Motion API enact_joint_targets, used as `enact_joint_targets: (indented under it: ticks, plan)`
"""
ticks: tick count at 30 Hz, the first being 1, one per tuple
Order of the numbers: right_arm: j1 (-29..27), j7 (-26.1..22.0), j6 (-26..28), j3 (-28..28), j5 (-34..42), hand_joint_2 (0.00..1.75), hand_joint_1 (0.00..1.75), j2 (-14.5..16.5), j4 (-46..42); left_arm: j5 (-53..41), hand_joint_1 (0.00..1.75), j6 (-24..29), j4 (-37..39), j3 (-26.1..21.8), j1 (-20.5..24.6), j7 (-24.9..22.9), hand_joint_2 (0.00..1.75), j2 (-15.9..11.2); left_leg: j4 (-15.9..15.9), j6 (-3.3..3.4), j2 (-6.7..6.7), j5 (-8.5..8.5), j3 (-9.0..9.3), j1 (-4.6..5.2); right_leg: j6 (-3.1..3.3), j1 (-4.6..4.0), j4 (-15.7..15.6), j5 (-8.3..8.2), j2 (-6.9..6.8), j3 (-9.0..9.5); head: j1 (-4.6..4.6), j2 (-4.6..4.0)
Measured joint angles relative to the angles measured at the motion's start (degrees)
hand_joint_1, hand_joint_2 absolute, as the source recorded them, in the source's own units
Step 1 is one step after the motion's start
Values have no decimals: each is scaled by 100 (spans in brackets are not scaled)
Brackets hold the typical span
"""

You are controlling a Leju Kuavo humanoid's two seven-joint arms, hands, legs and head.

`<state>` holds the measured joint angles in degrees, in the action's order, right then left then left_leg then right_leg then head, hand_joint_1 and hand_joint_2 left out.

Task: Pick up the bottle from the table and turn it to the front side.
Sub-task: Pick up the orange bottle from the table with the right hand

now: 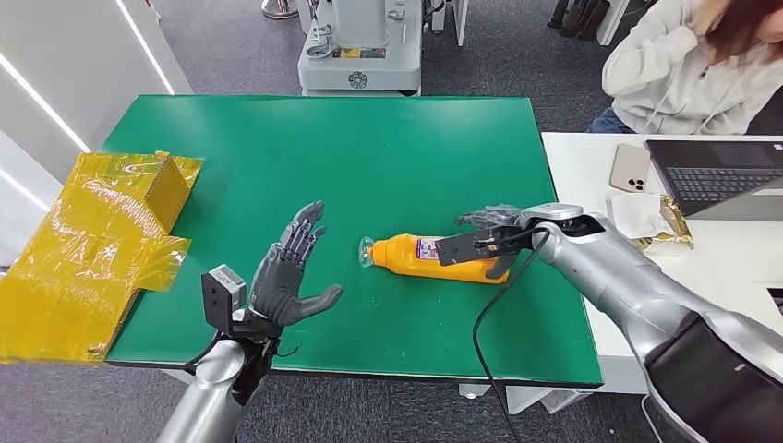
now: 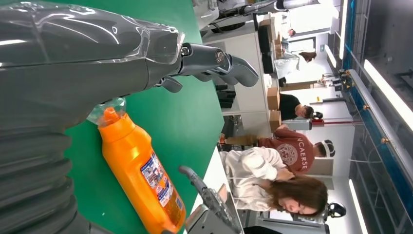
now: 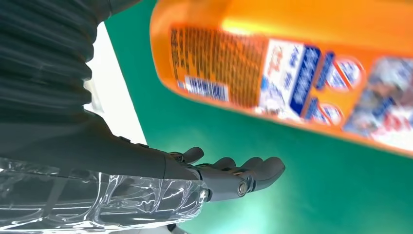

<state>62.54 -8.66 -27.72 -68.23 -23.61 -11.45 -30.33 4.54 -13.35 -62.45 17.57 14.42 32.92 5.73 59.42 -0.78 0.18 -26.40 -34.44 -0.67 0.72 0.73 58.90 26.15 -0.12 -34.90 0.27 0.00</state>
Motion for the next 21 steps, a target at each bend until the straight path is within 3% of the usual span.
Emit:
enact_joint_targets:
  ticks: [11, 21]
  plan:
    - [-102, -1, 46, -140, 3, 175, 0, -104, -51, -8, 0, 8, 0, 0, -29, 6, 175, -19, -1, 0, 2, 0, 2, -1, 0, 0, 0, 0, 2, 0, -1, 0]
    - [-358, -116, 517, -178, -66, 175, 0, -145, -133, -172, 0, 149, -2, 0, -119, 25, 175, -53, -1, 0, 1, 0, 0, 0, 0, 0, 0, 0, 1, 0, 0, 0]
